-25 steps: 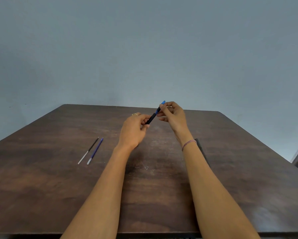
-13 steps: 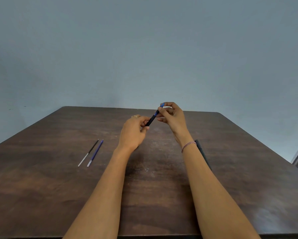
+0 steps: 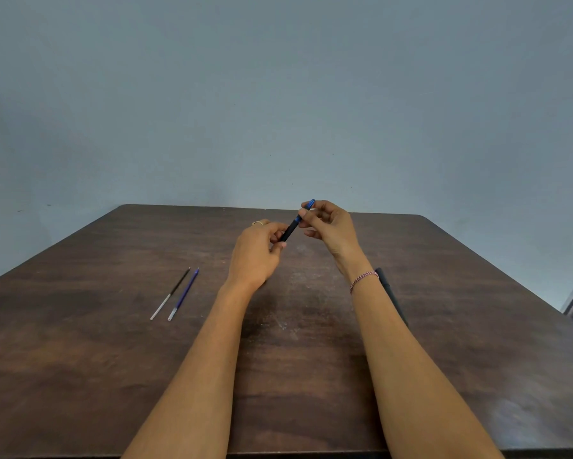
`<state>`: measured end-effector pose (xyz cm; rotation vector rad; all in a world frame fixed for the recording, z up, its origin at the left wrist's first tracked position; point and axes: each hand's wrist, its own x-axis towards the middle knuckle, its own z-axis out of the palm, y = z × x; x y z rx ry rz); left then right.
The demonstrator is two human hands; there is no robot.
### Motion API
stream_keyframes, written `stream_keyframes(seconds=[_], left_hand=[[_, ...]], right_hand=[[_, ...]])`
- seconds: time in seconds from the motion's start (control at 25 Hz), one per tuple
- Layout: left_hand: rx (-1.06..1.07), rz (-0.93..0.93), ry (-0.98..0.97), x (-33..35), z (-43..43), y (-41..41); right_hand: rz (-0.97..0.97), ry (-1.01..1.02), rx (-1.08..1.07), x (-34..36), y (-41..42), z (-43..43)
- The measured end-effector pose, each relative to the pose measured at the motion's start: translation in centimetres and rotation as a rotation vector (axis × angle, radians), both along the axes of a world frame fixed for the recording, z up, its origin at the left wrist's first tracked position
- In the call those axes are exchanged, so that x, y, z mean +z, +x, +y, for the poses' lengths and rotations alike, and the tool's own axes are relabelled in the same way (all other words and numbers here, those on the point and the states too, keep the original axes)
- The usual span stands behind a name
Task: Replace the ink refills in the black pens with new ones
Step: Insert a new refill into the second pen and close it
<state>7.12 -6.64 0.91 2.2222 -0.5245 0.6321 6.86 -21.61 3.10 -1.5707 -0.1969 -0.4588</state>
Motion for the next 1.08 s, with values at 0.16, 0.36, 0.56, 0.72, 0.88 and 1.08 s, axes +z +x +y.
stream_keyframes(seconds=[0.16, 0.36, 0.56, 0.72, 0.88, 1.08], left_hand=[[0.002, 0.001, -0.03, 0.15, 0.0, -0.09], [0.008, 0.027, -0.035, 0.21, -0.08, -0.09], [-0.029, 0.071, -0.049, 0.23, -0.13, -0.47], [-0.056, 0.107, -0.065, 0.4, -0.29, -0.76], [-0.09, 0.109, -0.071, 0.57, -0.35, -0.95], [-0.11, 0.125, -0.054, 0.52, -0.4, -0.93]], right_hand=[[0.006, 0.228, 0.099, 0.35, -0.06, -0.06], [-0.028, 0.489, 0.28, 0.55, -0.19, -0.64], [-0.046, 0.427, 0.255, 0.11, -0.28, -0.54], [-0.059, 0.41, 0.228, -0.07, -0.25, -0.71], [-0.059, 0.399, 0.192, -0.01, -0.24, -0.73], [-0.02, 0.349, 0.123, 0.02, -0.11, -0.68]])
